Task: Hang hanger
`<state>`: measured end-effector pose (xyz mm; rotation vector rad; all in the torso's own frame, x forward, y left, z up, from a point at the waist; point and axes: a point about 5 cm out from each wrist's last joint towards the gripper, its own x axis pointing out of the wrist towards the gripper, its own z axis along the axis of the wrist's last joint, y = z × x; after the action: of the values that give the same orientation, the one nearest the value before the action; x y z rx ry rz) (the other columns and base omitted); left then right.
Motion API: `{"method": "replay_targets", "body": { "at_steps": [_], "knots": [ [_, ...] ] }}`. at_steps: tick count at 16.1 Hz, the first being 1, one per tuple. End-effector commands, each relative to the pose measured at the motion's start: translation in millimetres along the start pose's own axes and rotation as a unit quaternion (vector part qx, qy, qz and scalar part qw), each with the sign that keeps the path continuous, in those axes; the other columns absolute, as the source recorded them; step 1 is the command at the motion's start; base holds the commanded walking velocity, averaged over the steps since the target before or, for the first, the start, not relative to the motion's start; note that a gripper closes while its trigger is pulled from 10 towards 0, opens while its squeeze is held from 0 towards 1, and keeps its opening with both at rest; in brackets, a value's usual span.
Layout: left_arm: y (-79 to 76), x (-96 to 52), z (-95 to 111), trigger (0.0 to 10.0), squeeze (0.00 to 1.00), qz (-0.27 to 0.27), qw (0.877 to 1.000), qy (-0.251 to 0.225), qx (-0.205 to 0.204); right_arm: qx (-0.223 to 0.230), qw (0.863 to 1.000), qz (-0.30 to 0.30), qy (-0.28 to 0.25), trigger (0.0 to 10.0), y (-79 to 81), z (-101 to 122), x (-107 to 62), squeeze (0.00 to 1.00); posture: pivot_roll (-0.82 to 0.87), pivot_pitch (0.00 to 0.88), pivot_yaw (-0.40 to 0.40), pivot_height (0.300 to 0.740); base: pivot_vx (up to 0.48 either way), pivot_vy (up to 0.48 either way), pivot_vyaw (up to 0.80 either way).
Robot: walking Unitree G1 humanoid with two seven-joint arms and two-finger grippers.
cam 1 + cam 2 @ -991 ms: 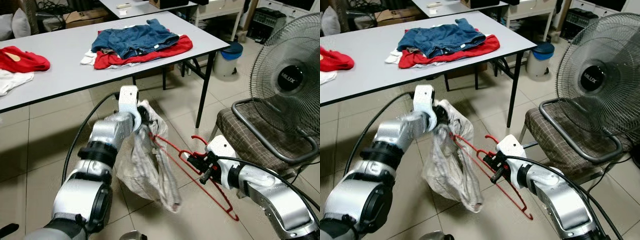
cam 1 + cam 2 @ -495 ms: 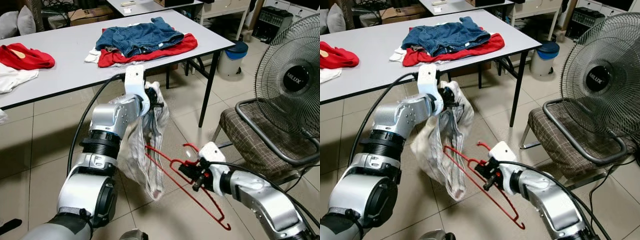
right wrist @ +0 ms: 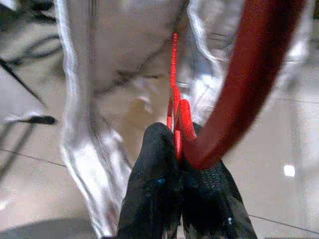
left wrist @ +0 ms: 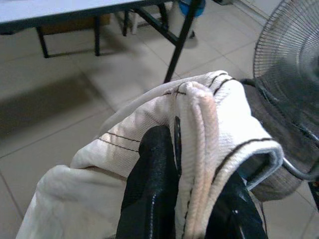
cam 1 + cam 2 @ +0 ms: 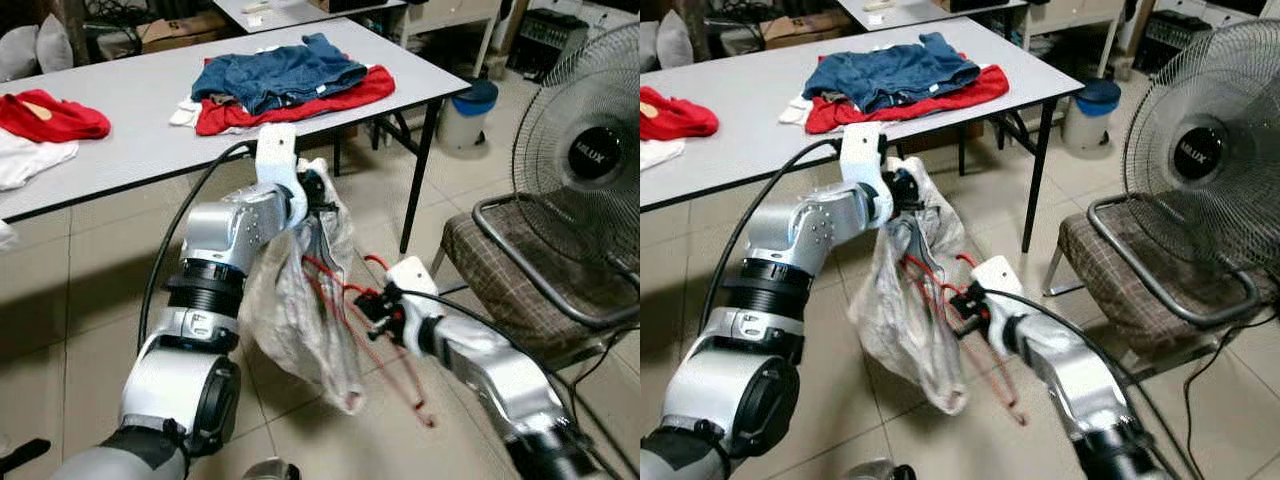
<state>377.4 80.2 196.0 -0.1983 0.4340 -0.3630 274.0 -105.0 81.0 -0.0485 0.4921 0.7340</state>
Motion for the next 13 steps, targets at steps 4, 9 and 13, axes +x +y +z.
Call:
{"method": "replay_targets", "body": {
  "at_steps": [4,9,13],
  "knots": [
    [-14.1,-5.4,22,0.0,0.00,-0.029,0.999,-0.033,0.002,0.101,0.995,-0.001,0.007,0.0,-2.7,-11,21.2,0.00,-0.07,0.000,0.122,0.740,0.000,0.000,0.00],
    [-6.3,-10.6,22,0.0,0.00,-0.022,0.999,-0.039,0.024,0.291,0.942,-0.115,-0.121,0.0,-45.6,-2,8.3,0.00,-0.07,0.000,0.114,0.740,0.000,0.000,0.00],
    [-7.3,-18.0,16,0.0,0.00,-0.066,0.994,-0.021,0.084,0.290,0.933,-0.121,-0.174,0.0,-63.3,8,-7.6,0.00,-0.08,0.000,0.117,0.740,0.000,0.000,0.00]
  ]
}}
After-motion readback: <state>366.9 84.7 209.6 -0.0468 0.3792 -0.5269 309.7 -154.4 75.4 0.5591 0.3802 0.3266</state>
